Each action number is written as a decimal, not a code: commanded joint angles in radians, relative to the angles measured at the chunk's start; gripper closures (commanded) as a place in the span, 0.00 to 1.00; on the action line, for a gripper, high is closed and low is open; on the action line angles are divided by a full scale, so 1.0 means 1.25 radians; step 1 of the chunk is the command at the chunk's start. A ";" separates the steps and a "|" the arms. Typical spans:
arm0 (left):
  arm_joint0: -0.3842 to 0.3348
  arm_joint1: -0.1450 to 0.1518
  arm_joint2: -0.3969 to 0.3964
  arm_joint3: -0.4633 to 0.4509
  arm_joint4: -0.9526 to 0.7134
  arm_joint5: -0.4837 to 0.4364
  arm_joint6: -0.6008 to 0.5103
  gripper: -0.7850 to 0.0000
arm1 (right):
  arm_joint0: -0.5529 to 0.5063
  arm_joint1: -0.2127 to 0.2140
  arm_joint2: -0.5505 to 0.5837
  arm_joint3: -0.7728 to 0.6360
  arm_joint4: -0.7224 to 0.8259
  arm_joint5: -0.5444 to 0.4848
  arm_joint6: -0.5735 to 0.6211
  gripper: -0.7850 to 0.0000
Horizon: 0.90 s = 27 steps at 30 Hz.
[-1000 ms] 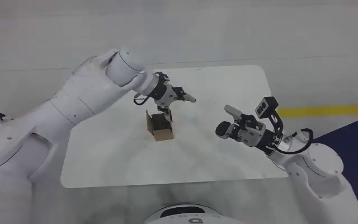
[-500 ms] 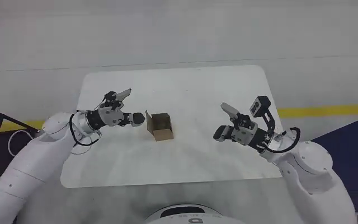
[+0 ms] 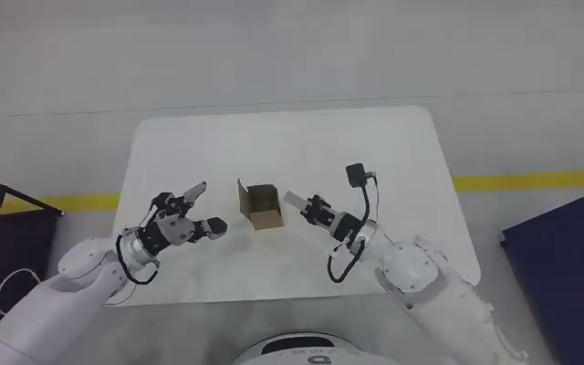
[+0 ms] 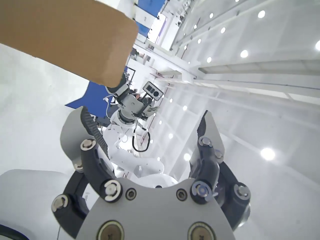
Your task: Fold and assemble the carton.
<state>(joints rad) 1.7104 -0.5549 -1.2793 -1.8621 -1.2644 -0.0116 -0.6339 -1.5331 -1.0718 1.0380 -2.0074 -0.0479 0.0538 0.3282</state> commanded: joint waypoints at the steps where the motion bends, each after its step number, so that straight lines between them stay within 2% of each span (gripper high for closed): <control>1: 0.010 -0.007 0.008 -0.013 -0.031 -0.006 0.019 0.00 | 0.000 0.000 0.001 -0.001 0.004 0.000 0.002 0.00; 3: 0.004 -0.018 0.033 -0.016 -0.064 -0.007 0.022 0.00 | 0.000 0.000 0.001 -0.001 0.004 0.000 0.002 0.00; 6: -0.042 -0.043 0.100 0.006 -0.096 -0.017 0.027 0.00 | 0.000 0.000 0.001 -0.001 0.004 0.000 0.002 0.00; 11: -0.163 -0.101 0.229 0.075 -0.093 -0.054 0.097 0.00 | -0.008 -0.002 -0.004 0.001 0.005 -0.015 -0.011 0.00; 16: -0.272 -0.153 0.326 0.139 -0.016 -0.047 0.199 0.00 | -0.003 -0.005 -0.034 0.006 -0.122 -0.017 -0.037 0.00; 21: -0.316 -0.182 0.352 0.179 0.015 -0.063 0.231 0.00 | 0.010 -0.011 -0.056 0.009 -0.196 -0.015 -0.063 0.00; 27: -0.299 -0.190 0.324 0.186 0.035 -0.096 0.247 0.00 | 0.012 -0.014 -0.064 -0.006 -0.347 0.050 -0.123 0.00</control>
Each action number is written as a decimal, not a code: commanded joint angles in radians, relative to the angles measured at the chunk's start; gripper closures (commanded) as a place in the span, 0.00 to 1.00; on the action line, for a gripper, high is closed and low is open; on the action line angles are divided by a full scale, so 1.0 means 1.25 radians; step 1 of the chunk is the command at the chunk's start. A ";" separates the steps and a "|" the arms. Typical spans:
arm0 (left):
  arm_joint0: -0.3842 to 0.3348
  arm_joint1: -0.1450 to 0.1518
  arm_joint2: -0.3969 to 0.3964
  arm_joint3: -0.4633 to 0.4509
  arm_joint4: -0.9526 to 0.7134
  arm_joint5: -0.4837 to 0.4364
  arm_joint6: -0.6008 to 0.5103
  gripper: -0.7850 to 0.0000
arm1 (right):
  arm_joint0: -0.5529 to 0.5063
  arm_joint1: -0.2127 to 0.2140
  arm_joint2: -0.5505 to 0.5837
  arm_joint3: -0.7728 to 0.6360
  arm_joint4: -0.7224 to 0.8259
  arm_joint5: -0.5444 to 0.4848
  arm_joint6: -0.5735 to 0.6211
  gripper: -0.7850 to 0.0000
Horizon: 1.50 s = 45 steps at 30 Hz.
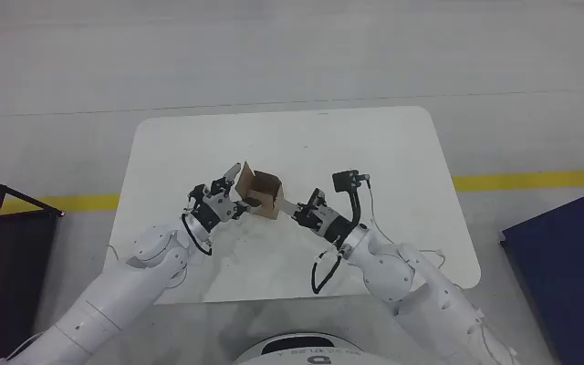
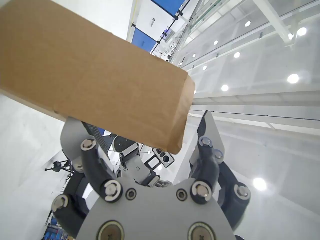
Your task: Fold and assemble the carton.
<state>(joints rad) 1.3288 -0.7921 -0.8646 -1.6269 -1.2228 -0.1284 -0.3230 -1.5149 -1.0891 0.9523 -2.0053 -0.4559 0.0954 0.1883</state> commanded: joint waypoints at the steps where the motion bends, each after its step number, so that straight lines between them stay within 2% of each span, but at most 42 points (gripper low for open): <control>1: 0.012 0.000 -0.015 -0.004 0.003 -0.007 -0.005 0.00 | -0.003 0.000 0.008 -0.012 -0.019 0.020 -0.012 0.00; 9: 0.094 0.008 -0.105 -0.013 -0.024 -0.078 -0.067 0.00 | -0.003 0.000 0.008 -0.012 -0.019 0.020 -0.012 0.00; 10: 0.105 0.010 -0.118 -0.015 -0.023 -0.082 -0.075 0.00 | 0.000 0.001 0.006 0.001 -0.055 0.027 -0.004 0.00; 12: 0.130 0.011 -0.143 -0.026 -0.059 -0.102 -0.117 0.00 | 0.021 0.000 -0.041 0.029 -0.208 0.061 0.032 0.00; 18: 0.175 0.013 -0.209 -0.041 -0.116 -0.098 -0.212 0.00 | 0.169 -0.043 -0.193 0.146 -0.395 0.044 0.074 0.00; 21: 0.198 0.014 -0.242 -0.038 -0.130 -0.102 -0.234 0.00 | 0.222 -0.068 -0.239 0.171 -0.401 0.027 0.065 0.00; 25: 0.248 0.017 -0.288 -0.033 -0.130 -0.107 -0.232 0.00 | 0.280 -0.098 -0.284 0.233 -0.498 0.104 0.058 0.00; 30: 0.289 0.015 -0.318 -0.033 -0.109 -0.095 -0.216 0.00 | 0.311 -0.131 -0.302 0.302 -0.471 0.138 0.032 0.02; 38: 0.276 -0.002 -0.306 -0.020 -0.102 -0.075 -0.217 0.00 | 0.337 -0.161 -0.320 0.371 -0.513 0.169 0.065 0.01; 42: 0.231 -0.015 -0.284 -0.006 -0.091 -0.046 -0.201 0.00 | 0.340 -0.173 -0.328 0.386 -0.537 0.181 0.087 0.00; 45: 0.181 -0.028 -0.253 0.007 -0.079 -0.011 -0.168 0.00 | 0.337 -0.181 -0.326 0.392 -0.543 0.191 0.091 0.04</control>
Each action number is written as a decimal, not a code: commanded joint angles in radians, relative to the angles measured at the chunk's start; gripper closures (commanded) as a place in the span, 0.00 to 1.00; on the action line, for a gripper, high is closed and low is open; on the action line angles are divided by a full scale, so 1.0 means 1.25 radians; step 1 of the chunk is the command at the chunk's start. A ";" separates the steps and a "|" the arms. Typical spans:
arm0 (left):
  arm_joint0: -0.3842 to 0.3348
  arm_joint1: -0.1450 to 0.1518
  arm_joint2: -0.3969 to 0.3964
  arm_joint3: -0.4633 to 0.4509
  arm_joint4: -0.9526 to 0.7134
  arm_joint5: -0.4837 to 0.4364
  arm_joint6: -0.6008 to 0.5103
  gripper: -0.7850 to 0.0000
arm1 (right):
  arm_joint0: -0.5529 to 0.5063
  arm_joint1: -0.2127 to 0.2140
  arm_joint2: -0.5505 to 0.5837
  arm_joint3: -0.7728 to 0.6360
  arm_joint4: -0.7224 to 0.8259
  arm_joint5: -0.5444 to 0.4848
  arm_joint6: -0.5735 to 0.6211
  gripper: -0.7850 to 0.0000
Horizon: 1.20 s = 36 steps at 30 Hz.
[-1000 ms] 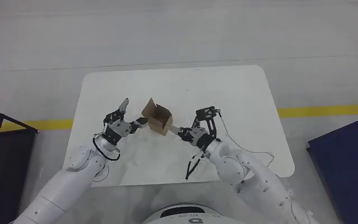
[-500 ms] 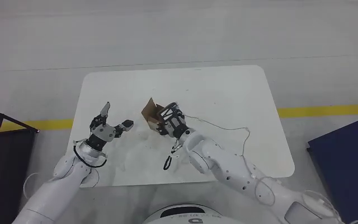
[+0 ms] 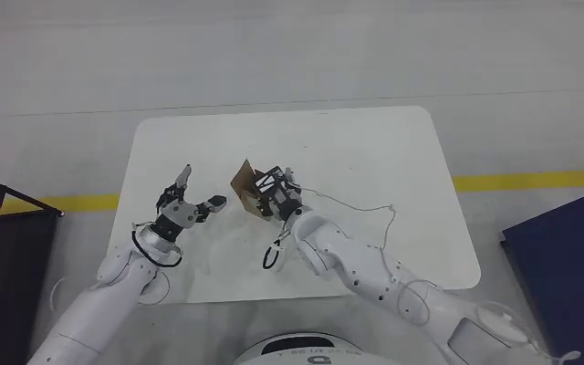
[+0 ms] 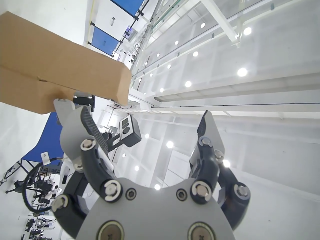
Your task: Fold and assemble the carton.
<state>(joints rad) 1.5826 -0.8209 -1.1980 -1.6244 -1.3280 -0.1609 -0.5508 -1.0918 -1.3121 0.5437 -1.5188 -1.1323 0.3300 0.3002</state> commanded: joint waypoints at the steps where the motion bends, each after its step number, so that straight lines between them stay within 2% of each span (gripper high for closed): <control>1: -0.039 -0.010 0.024 0.010 0.007 0.020 0.024 0.00 | -0.002 -0.005 0.002 0.006 -0.007 0.007 0.004 0.07; 5: -0.083 -0.028 0.052 0.032 0.003 0.022 0.046 0.00 | -0.009 -0.013 0.009 0.009 -0.012 0.017 0.008 0.11; 9: -0.093 -0.038 0.057 0.054 0.004 0.017 0.046 0.00 | -0.022 -0.017 0.026 0.008 -0.016 0.032 -0.002 0.16; 16: -0.118 -0.053 0.070 0.078 0.025 0.056 0.047 0.00 | -0.025 -0.031 0.027 0.031 -0.044 0.042 0.027 0.15; 21: -0.149 -0.068 0.095 0.091 0.044 0.079 0.053 0.00 | -0.025 -0.041 0.028 0.029 -0.065 0.032 0.018 0.20; 30: -0.172 -0.088 0.106 0.117 0.054 0.094 0.040 0.00 | -0.031 -0.050 0.015 0.023 -0.194 0.016 0.029 0.40; 32: -0.171 -0.091 0.102 0.119 0.050 0.091 0.032 0.00 | -0.033 -0.052 0.017 0.022 -0.205 0.013 0.035 0.48; 36: -0.158 -0.097 0.086 0.119 0.026 0.066 -0.004 0.00 | -0.040 -0.057 0.025 0.017 -0.217 0.008 0.034 0.51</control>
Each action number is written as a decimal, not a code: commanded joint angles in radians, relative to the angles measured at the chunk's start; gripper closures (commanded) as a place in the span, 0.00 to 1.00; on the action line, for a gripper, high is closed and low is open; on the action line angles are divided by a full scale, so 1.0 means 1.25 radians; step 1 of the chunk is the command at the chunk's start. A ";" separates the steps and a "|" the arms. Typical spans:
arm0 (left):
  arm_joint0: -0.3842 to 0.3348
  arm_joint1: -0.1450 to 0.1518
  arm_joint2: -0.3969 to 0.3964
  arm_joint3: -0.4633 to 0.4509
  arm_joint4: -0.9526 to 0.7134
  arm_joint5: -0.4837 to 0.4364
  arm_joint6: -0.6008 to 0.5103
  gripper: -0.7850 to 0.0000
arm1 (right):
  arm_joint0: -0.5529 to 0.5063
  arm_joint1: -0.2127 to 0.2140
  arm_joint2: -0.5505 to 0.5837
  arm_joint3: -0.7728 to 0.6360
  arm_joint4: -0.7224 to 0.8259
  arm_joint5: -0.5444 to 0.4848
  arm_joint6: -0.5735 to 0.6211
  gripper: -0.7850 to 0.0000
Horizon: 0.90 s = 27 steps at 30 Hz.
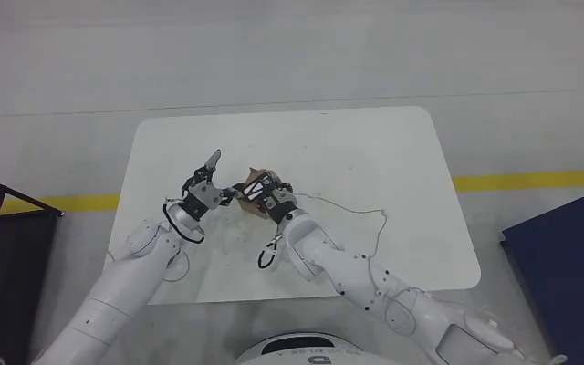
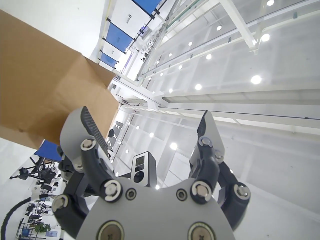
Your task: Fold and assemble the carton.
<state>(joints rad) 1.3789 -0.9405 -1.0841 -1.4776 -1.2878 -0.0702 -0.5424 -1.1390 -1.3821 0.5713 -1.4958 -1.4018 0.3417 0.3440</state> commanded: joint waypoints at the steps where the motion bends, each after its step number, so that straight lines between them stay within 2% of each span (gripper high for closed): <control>1: 0.010 -0.002 -0.010 0.000 -0.009 -0.011 -0.020 0.00 | -0.005 -0.002 0.007 -0.006 0.000 -0.002 -0.003 0.51; 6: 0.053 -0.009 -0.040 -0.003 -0.089 -0.060 -0.116 0.00 | -0.018 -0.006 0.026 -0.014 -0.004 -0.004 -0.008 0.50; 13: 0.126 -0.013 -0.098 0.032 -0.157 -0.112 -0.188 0.00 | -0.031 -0.011 0.053 -0.028 -0.007 -0.018 -0.027 0.52; 20: 0.186 -0.015 -0.146 0.018 -0.170 -0.123 -0.207 0.00 | -0.011 -0.023 0.060 -0.007 -0.044 -0.028 -0.030 0.53; 27: 0.204 -0.023 -0.154 -0.004 -0.151 -0.109 -0.195 0.00 | 0.013 -0.040 0.040 0.024 -0.075 -0.072 0.008 0.55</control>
<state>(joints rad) 1.6337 -0.9676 -1.2780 -1.4815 -1.4821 -0.2127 -0.7889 -1.1258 -1.4290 0.6235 -1.4704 -1.4890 0.2587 0.3456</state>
